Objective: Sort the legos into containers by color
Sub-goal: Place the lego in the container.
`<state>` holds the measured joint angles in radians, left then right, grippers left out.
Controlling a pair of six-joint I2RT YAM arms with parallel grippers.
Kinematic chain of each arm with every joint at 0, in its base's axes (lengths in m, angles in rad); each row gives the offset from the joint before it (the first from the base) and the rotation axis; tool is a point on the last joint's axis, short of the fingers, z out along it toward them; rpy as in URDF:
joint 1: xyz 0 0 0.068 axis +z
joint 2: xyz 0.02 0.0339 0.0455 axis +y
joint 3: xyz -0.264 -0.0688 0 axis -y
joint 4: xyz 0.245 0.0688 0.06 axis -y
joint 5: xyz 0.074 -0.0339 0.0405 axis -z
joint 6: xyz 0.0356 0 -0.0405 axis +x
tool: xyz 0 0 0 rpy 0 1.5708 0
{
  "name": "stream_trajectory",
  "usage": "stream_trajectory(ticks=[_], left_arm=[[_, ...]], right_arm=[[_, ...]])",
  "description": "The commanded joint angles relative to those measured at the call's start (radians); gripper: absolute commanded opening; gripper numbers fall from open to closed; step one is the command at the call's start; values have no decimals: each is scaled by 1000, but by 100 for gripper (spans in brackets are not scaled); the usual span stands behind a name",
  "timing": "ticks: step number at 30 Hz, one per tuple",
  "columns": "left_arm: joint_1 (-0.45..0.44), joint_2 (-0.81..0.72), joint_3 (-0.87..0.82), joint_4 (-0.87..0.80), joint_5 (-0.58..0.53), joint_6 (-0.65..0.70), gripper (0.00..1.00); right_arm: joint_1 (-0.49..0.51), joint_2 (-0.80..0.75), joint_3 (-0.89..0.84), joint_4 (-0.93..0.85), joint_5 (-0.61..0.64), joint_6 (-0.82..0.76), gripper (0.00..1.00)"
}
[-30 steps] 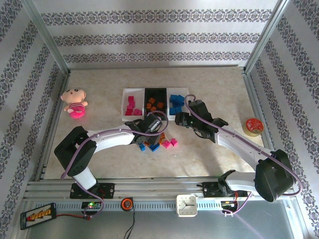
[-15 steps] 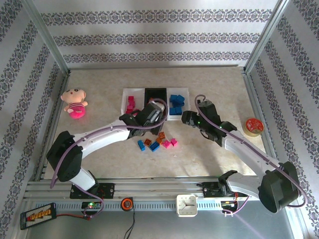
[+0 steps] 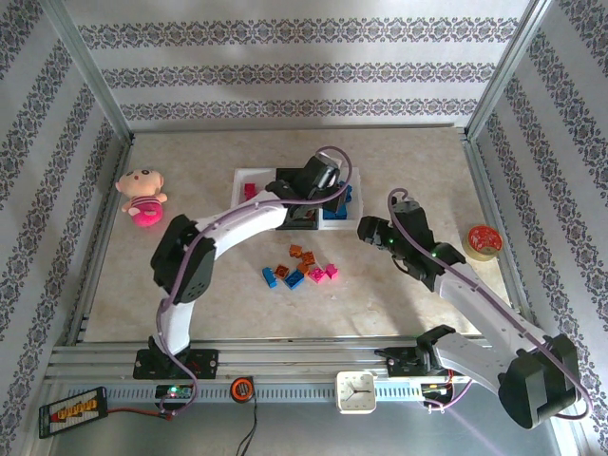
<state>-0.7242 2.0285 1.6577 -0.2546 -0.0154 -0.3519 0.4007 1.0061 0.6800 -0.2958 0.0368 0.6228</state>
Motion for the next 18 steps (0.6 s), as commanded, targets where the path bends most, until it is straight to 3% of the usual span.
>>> stream_trajectory(ticks=[1,7,14,18], left_arm=[[12,63,98,8,21,-25,29],[29,169,212,-18,32,-64,39],[52,128,240,-28,61,-100,69],[54,-6,126,31,79,-104,84]], right_arm=[[-14,-25,-20,-26,-5,4,66],[-17,-33,-27,-32,-26,0,67],[-13,2,-36,-17,-121,-13,68],[12,49,-35,0,-200,-47,68]])
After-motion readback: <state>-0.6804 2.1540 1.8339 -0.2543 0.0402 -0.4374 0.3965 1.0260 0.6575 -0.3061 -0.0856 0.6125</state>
